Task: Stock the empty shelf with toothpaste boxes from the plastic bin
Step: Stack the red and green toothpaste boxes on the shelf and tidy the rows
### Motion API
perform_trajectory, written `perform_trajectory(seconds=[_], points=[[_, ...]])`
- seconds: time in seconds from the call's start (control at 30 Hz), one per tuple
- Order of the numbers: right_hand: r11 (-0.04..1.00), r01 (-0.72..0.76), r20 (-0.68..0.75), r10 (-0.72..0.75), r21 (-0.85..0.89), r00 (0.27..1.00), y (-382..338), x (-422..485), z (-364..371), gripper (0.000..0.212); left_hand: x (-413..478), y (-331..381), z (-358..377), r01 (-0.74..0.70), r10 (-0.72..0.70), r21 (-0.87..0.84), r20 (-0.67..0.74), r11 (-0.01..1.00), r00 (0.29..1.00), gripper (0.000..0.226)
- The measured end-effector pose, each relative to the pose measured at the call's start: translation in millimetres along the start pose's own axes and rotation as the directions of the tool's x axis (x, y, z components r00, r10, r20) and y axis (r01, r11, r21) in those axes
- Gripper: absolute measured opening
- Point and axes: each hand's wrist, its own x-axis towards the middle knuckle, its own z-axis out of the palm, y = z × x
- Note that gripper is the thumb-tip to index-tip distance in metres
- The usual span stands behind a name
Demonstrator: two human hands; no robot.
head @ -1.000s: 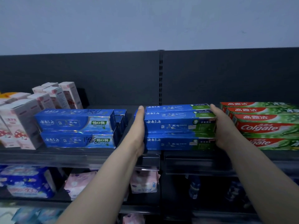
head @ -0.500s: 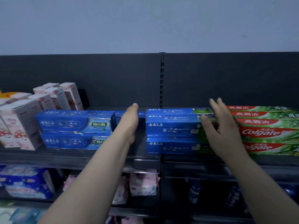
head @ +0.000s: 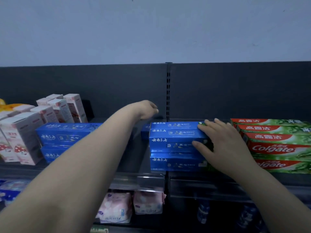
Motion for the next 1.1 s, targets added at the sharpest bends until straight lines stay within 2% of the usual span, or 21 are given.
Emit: perform_trajectory(seconds=[0.07, 0.13, 0.23, 0.33, 0.4, 0.47, 0.53, 0.6, 0.67, 0.73, 0.8, 0.9, 1.03, 1.1], points=[[1.000, -0.004, -0.007, 0.004, 0.006, 1.000, 0, -2, 3, 0.063, 13, 5, -4, -0.158, 0.131, 0.225, 0.134, 0.961, 0.982, 0.042], [1.000, -0.002, -0.050, 0.002, -0.003, 0.999, 2, -3, 8, 0.068, 25, 6, -1, -0.251, 0.143, 0.366, 0.299, 0.896, 0.944, 0.045], [1.000, -0.007, -0.052, 0.006, -0.016, 0.999, 3, -4, 12, 0.068, 41, 3, 7, -0.304, 0.061, 0.420, 0.500, 0.855, 0.864, 0.041], [1.000, -0.004, -0.072, 0.003, -0.017, 0.997, 3, -4, 13, 0.066, 52, -2, 17, -0.365, 0.026, 0.465, 0.589, 0.807, 0.808, 0.036], [1.000, 0.000, -0.082, -0.002, -0.025, 0.997, 4, -4, 15, 0.065, 56, -2, 18, -0.395, 0.057, 0.466, 0.588, 0.792, 0.807, 0.029], [1.000, 0.004, -0.085, -0.005, -0.020, 0.996, 6, -4, 16, 0.064, 55, 3, 9, -0.402, 0.158, 0.411, 0.512, 0.818, 0.844, 0.026], [1.000, 0.011, -0.092, -0.012, -0.012, 0.996, 6, -3, 17, 0.064, 49, 11, -8, -0.432, 0.276, 0.423, 0.382, 0.796, 0.882, 0.034], [1.000, 0.016, -0.104, -0.018, -0.016, 0.994, 7, -2, 19, 0.064, 41, 20, -22, -0.473, 0.365, 0.436, 0.310, 0.766, 0.878, 0.047], [1.000, 0.011, -0.112, -0.013, -0.019, 0.994, 7, -2, 20, 0.064, 32, 27, -25, -0.490, 0.369, 0.333, 0.365, 0.806, 0.855, 0.061], [1.000, 0.010, -0.120, -0.011, -0.007, 0.993, 7, -2, 21, 0.066, 23, 32, -19, -0.449, 0.304, 0.237, 0.467, 0.861, 0.830, 0.068], [1.000, 0.016, -0.122, -0.014, 0.014, 0.992, 7, -2, 20, 0.067, 23, 31, -9, -0.435, 0.261, 0.246, 0.518, 0.866, 0.814, 0.059], [0.999, 0.030, -0.140, -0.024, 0.044, 0.990, 9, -3, 20, 0.067, 23, 29, -5, -0.489, 0.318, 0.268, 0.493, 0.830, 0.810, 0.034], [0.995, 0.035, -0.113, -0.024, 0.094, 0.993, 9, -3, 15, 0.065, 16, 28, -3, -0.436, 0.310, 0.154, 0.501, 0.887, 0.808, 0.031], [0.980, -0.005, -0.101, 0.025, 0.197, 0.995, 10, -4, 9, 0.069, 13, 26, -4, -0.369, 0.269, 0.080, 0.543, 0.926, 0.795, 0.033]])
